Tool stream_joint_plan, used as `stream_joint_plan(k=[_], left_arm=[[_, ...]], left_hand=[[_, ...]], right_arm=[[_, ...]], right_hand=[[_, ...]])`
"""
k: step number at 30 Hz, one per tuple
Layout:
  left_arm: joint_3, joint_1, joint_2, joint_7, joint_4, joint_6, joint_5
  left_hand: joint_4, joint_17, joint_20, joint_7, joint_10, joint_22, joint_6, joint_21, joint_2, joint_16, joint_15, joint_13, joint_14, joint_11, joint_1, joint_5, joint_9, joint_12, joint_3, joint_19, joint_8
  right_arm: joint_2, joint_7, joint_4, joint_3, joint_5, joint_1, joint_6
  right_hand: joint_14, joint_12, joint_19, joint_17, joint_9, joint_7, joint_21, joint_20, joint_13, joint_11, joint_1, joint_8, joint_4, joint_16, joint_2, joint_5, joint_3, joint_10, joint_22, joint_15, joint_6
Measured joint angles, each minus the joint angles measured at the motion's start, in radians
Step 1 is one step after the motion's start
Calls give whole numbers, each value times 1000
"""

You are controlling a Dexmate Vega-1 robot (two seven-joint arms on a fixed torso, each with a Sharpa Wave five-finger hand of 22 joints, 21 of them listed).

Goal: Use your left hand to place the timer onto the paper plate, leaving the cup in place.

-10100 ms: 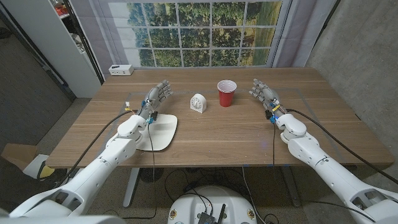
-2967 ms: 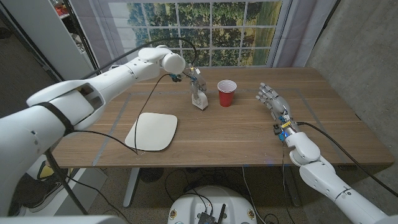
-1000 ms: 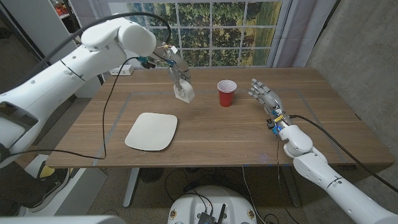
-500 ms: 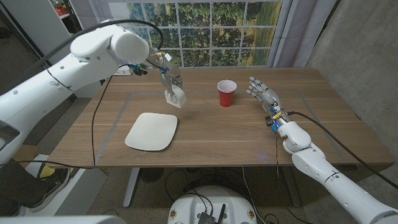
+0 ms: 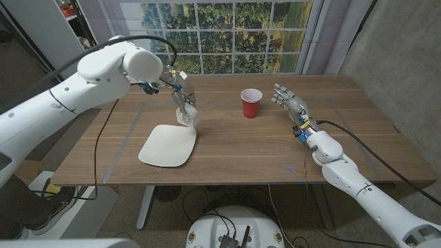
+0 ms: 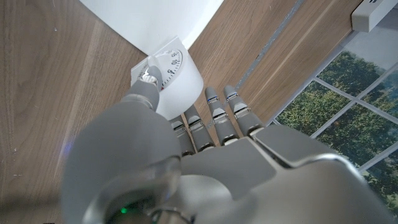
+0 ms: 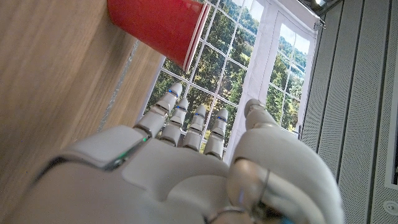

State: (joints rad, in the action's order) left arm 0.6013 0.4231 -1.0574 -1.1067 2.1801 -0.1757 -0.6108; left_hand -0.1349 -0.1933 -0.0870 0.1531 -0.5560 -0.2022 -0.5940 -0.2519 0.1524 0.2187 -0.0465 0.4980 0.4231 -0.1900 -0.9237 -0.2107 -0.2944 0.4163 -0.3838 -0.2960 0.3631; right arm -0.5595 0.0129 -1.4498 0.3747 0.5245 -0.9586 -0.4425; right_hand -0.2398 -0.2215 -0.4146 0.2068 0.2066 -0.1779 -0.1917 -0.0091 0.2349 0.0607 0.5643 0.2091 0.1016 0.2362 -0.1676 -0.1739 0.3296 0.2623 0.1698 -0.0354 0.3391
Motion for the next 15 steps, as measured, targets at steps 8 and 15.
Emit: stream_joint_plan(k=[8, 15], left_arm=[[-8, 33, -21, -18, 22, -35, -22], [-12, 60, -45, -40, 31, -42, -34]], left_hand=[[0, 0, -3, 6, 0, 0, -6, 0, 0, 0, 0, 1, 0, 0, -1, 0, 0, -2, 0, 3, 0], [-3, 0, -3, 6, -2, 0, -6, 0, 2, 0, 0, 8, 0, -2, -2, 3, 3, -4, -3, 3, -1]], right_arm=[[5, 10, 18, 8, 2, 20, 5], [12, 13, 29, 16, 2, 33, 9]], right_hand=[[0, 0, 0, 0, 0, 0, 0, 0, 0, 0, -1, 0, 0, 0, -1, 0, 0, 0, 0, 0, 0], [0, 0, 0, 0, 0, 5, 0, 0, 0, 0, -1, 0, 0, 0, -1, 0, 0, 0, 0, 0, -5]])
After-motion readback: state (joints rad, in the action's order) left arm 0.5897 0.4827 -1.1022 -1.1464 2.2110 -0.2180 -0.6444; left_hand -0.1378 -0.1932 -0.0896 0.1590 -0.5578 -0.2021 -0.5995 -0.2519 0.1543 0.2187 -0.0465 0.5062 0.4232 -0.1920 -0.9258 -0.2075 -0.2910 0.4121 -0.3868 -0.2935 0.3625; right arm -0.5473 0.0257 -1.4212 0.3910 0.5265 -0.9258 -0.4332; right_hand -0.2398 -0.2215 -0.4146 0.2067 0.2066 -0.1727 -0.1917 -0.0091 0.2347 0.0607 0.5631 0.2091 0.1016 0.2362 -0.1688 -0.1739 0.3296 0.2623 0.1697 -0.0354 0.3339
